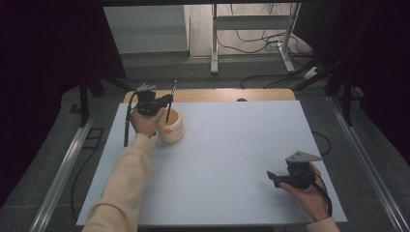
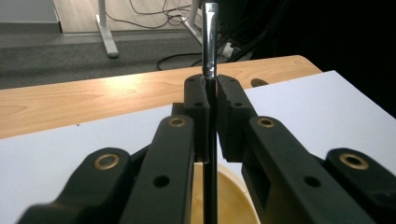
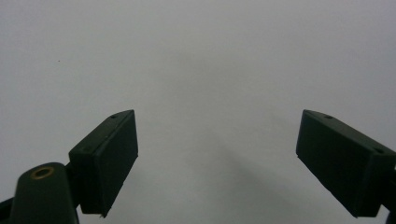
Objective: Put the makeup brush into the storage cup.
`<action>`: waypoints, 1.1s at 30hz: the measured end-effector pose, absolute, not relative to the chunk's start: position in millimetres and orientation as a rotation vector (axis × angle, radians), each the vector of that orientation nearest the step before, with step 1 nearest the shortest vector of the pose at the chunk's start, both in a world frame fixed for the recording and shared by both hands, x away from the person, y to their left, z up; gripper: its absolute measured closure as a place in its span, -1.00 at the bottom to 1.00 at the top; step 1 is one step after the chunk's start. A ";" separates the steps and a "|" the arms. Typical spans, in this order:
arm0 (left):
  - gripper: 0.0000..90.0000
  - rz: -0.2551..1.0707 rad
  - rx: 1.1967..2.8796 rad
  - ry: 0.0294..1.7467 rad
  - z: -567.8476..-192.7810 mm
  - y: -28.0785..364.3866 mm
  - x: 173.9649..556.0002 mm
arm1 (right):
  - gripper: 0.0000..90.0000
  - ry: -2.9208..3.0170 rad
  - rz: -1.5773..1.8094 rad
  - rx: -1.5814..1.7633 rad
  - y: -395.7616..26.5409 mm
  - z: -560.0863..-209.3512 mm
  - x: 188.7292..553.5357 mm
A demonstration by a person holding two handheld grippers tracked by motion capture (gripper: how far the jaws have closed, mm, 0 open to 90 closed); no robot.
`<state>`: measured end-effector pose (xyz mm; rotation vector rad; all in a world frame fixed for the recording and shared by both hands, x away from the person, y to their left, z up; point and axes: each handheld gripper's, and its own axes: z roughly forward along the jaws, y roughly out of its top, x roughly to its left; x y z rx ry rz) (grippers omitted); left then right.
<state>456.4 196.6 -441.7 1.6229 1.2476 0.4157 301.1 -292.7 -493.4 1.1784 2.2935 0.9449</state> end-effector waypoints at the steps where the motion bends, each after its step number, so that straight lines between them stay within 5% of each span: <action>1: 0.86 0.416 1.623 1.248 -441.7 196.6 456.4 | -0.71 2.294 0.945 1.178 -292.7 -493.4 301.1; 5: 0.77 0.422 1.628 1.240 -447.5 197.7 455.6 | -0.71 2.293 0.945 1.179 -292.9 -493.4 300.9; 11: -0.06 0.423 1.595 1.125 -453.1 205.3 453.9 | -0.71 2.292 0.945 1.179 -292.9 -492.8 300.8; 20: -0.71 0.434 1.689 1.133 -447.5 205.7 446.4 | -0.71 2.295 0.942 1.174 -291.4 -492.4 300.7; 33: -0.79 0.402 1.745 1.121 -448.1 204.4 438.1 | -0.71 2.294 0.943 1.175 -291.6 -492.5 301.2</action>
